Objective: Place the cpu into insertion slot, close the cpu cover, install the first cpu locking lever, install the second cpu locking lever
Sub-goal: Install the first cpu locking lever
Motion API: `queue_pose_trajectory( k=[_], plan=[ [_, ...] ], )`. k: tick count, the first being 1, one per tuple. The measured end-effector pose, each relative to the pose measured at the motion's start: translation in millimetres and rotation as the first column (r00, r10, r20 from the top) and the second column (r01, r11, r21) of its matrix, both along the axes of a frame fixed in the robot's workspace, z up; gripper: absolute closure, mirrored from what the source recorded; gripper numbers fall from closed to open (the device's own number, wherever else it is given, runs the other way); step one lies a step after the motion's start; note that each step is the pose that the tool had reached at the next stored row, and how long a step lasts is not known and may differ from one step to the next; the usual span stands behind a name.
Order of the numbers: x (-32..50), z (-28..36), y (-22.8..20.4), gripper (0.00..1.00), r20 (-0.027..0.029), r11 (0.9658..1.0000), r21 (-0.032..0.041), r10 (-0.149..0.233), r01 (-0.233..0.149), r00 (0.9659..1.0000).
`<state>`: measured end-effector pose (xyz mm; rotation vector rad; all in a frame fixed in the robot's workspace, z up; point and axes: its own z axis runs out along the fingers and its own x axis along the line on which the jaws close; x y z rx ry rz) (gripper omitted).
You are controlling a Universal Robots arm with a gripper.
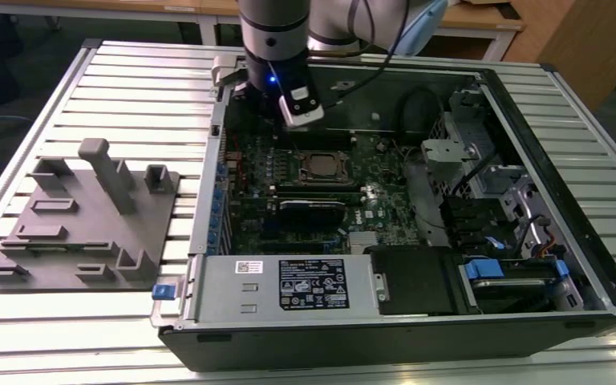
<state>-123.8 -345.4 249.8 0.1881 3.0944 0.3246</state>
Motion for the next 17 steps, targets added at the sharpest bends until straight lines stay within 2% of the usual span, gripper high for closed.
queue_pose_trajectory(
  k=[12, 14, 17],
  plan=[
    [-3.1, 0.0, -0.2, 0.89, -0.0001, 1.0000, 0.0005, 0.000, 0.000, 1.0000],
    [-3.2, -0.1, -0.3, 0.89, 0.0000, 1.0000, 0.0038, 0.000, 0.000, 1.0000],
    [-3.2, -0.1, -0.5, 0.89, 0.0000, 0.9999, 0.0125, 0.000, 0.000, 1.0000]
  ],
)
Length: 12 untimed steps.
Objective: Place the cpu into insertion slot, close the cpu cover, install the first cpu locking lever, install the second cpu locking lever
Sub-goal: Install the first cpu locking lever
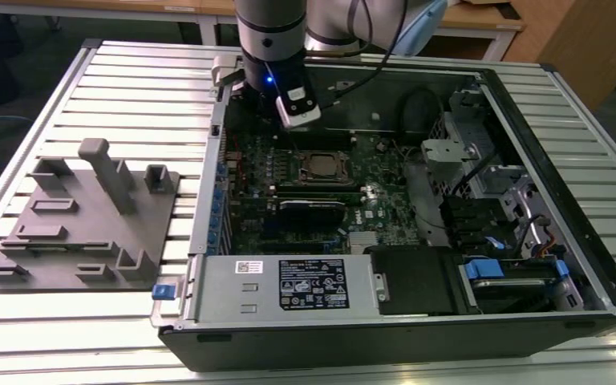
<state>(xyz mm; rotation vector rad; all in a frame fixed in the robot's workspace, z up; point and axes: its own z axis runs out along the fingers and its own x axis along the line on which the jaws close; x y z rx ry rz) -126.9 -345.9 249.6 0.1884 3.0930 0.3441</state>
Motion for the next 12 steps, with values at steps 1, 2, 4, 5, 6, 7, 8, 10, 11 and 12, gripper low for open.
queue_pose_trajectory(
  k=[1, 2, 4, 5, 6, 7, 8, 10, 11, 12],
  plan=[
    [0.0, -0.1, -0.1, 0.89, 0.0001, 1.0000, 0.0027, 0.000, 0.000, 1.0000],
    [0.0, -0.2, 0.0, 0.89, 0.0002, 1.0000, 0.0040, 0.000, 0.000, 1.0000],
    [0.0, -0.5, -0.1, 0.89, 0.0001, 1.0000, 0.0047, 0.000, 0.000, 1.0000],
    [0.0, -0.7, -0.2, 0.89, 0.0001, 1.0000, 0.0047, 0.000, 0.000, 1.0000],
    [0.0, -1.0, -0.3, 0.89, 0.0001, 1.0000, 0.0048, 0.000, 0.000, 1.0000],
    [-0.1, -1.3, -0.3, 0.89, 0.0000, 1.0000, 0.0055, 0.000, 0.000, 1.0000],
    [0.0, -1.5, -0.4, 0.89, -0.0001, 1.0000, 0.0072, 0.000, 0.000, 1.0000],
    [0.0, -1.9, -0.6, 0.89, 0.0000, 0.9999, 0.0105, 0.000, 0.000, 1.0000],
    [0.0, -2.0, -0.7, 0.89, 0.0000, 0.9999, 0.0122, 0.000, 0.000, 1.0000],
    [0.0, -2.1, -0.9, 0.89, 0.0000, 0.9999, 0.0147, 0.000, 0.000, 1.0000]
  ],
)
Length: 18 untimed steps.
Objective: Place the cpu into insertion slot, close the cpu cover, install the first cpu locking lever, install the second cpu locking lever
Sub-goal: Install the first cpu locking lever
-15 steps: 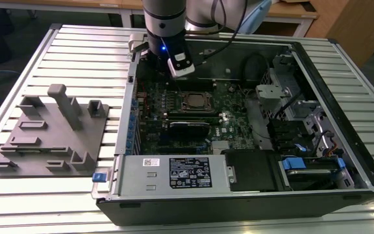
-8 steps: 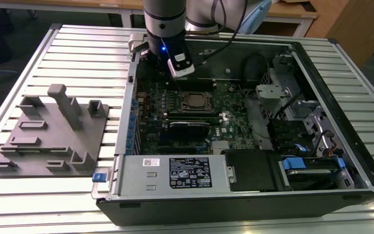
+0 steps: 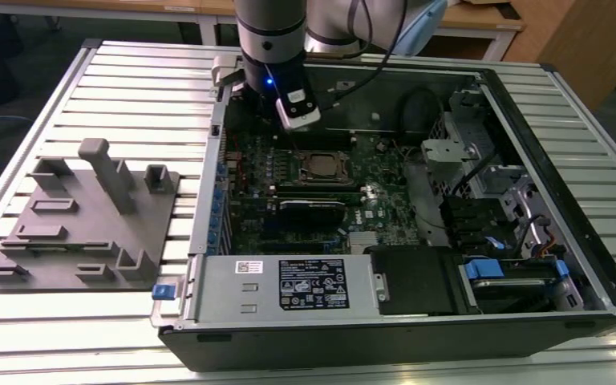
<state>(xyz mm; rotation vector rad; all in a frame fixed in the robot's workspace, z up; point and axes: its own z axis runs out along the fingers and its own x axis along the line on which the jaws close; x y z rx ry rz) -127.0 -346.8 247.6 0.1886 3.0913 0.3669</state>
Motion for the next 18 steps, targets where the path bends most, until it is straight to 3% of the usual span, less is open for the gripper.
queue_pose_trajectory(
  k=[5, 11, 18],
  plan=[
    [0.0, -0.3, -0.3, 0.89, 0.0001, 0.9999, 0.0152, 0.000, 0.000, 1.0000],
    [0.7, -0.4, -0.4, 0.89, -0.0001, 0.9998, 0.0179, 0.000, 0.000, 1.0000],
    [9.8, -0.6, -0.4, 0.89, -0.0007, 0.9998, 0.0179, 0.000, 0.000, 1.0000]
  ],
)
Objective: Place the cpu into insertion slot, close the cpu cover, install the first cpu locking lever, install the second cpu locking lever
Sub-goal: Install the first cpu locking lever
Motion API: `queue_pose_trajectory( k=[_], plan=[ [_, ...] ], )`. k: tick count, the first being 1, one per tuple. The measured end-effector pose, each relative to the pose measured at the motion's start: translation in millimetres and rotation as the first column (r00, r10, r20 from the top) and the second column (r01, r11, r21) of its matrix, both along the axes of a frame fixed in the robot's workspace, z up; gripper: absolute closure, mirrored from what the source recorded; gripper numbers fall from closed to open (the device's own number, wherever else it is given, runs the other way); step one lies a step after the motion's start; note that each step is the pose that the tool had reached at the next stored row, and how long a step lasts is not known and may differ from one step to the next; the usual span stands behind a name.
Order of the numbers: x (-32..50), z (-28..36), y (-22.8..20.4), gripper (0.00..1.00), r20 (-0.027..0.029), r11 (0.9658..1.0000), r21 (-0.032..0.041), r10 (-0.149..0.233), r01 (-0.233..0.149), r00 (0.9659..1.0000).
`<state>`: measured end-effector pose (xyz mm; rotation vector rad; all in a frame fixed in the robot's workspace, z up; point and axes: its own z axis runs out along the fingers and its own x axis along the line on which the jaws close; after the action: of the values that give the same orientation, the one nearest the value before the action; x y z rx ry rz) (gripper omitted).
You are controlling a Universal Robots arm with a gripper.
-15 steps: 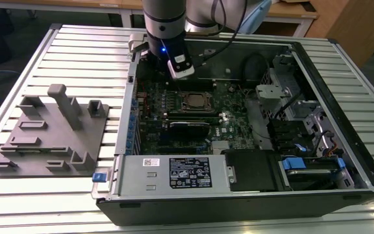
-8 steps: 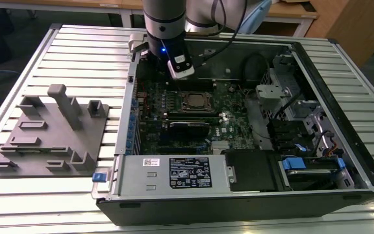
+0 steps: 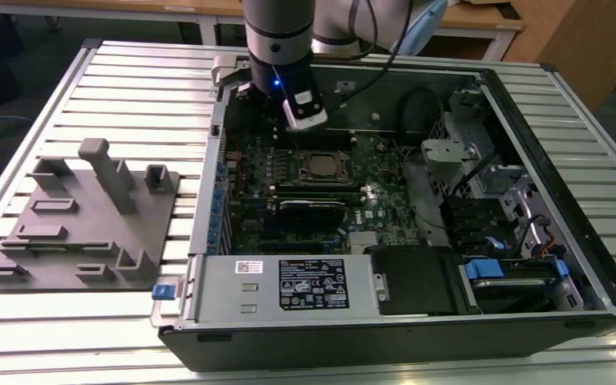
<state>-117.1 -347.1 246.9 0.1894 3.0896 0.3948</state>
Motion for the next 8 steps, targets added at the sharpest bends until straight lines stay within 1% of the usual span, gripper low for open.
queue_pose_trajectory(
  k=[8],
  plan=[
    [12.8, 0.0, 0.0, 0.89, -0.0015, 1.0000, -0.0001, 0.000, 0.000, 1.0000]
  ],
)
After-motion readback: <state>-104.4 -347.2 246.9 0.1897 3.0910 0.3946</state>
